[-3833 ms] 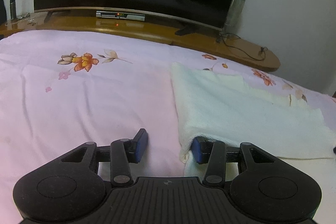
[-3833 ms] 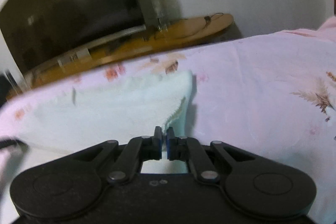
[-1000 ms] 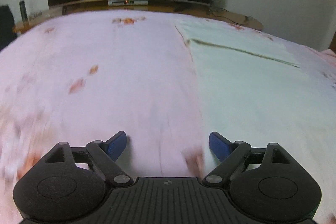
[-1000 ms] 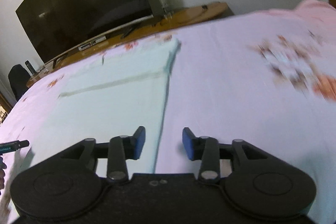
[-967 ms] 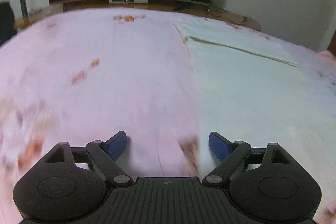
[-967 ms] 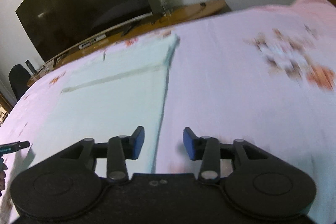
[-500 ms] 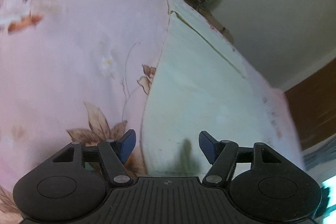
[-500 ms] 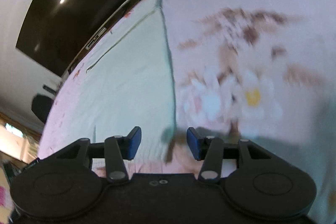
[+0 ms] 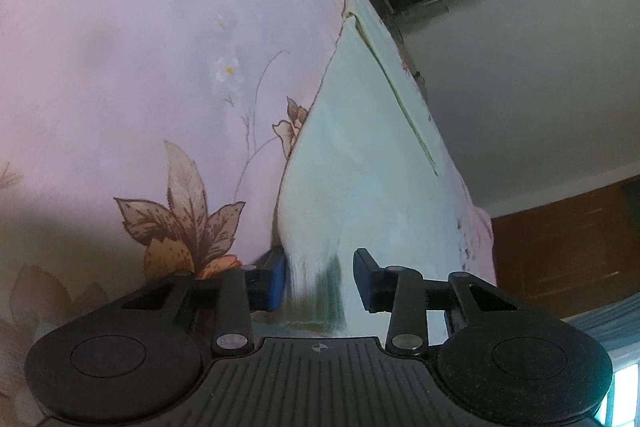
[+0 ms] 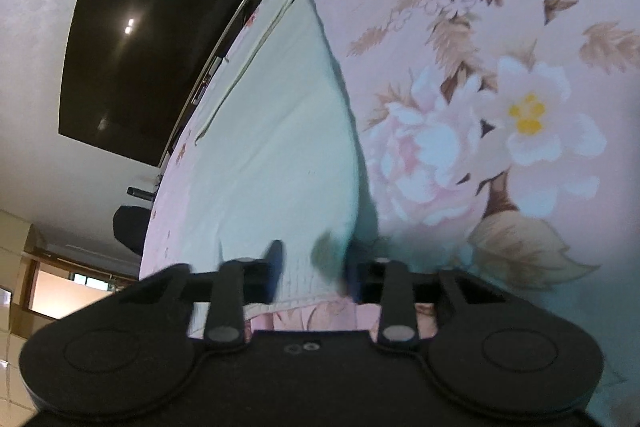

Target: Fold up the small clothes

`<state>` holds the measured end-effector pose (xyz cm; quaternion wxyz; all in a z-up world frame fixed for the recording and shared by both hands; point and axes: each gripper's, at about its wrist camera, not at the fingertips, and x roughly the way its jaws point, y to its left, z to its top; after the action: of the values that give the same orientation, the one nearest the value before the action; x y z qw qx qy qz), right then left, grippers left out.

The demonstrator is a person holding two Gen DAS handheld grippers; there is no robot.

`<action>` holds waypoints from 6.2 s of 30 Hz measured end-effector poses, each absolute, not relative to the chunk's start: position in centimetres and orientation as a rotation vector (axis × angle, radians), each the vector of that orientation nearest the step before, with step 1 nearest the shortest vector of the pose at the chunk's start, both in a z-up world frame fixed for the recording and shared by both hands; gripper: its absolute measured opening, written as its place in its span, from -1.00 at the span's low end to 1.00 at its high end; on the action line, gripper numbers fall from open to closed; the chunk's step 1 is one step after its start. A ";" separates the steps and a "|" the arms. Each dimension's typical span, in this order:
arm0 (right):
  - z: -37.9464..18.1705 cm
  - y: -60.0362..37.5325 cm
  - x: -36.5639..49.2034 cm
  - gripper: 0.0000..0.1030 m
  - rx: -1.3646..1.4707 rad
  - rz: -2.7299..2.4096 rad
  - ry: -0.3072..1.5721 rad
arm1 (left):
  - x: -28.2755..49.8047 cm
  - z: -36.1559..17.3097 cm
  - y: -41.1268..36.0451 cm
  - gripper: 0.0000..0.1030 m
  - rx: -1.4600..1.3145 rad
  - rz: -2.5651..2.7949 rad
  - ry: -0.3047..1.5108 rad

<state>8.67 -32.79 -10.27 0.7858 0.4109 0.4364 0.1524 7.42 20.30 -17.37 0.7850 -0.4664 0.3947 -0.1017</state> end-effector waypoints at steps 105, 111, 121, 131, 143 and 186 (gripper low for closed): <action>-8.3 -34.5 52.9 0.24 0.780 0.427 0.709 | 53.6 -12.1 18.3 -0.68 -0.640 -0.214 0.720; -7.6 -35.9 52.5 0.22 0.764 0.395 0.680 | 52.5 -10.5 19.5 0.75 -0.695 -0.224 0.620; -5.8 -35.5 50.7 -0.11 0.378 0.347 0.672 | 49.9 -7.7 19.5 0.47 -0.216 -0.218 0.605; -6.5 -30.3 52.0 -0.12 0.044 0.415 0.691 | 53.6 -8.3 14.8 0.47 -0.023 -0.248 0.667; -6.6 -32.6 53.3 -0.08 0.184 0.358 0.679 | 51.9 -8.1 17.6 0.47 -0.059 -0.259 0.652; -7.3 -30.1 43.1 -0.58 0.288 0.335 0.751 | 42.5 -10.6 15.3 -0.03 -0.188 -0.181 0.745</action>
<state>43.06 -30.13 -7.31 0.9066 0.1395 0.3636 0.1624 42.53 15.28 -10.60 0.9231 -0.0915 0.3630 -0.0880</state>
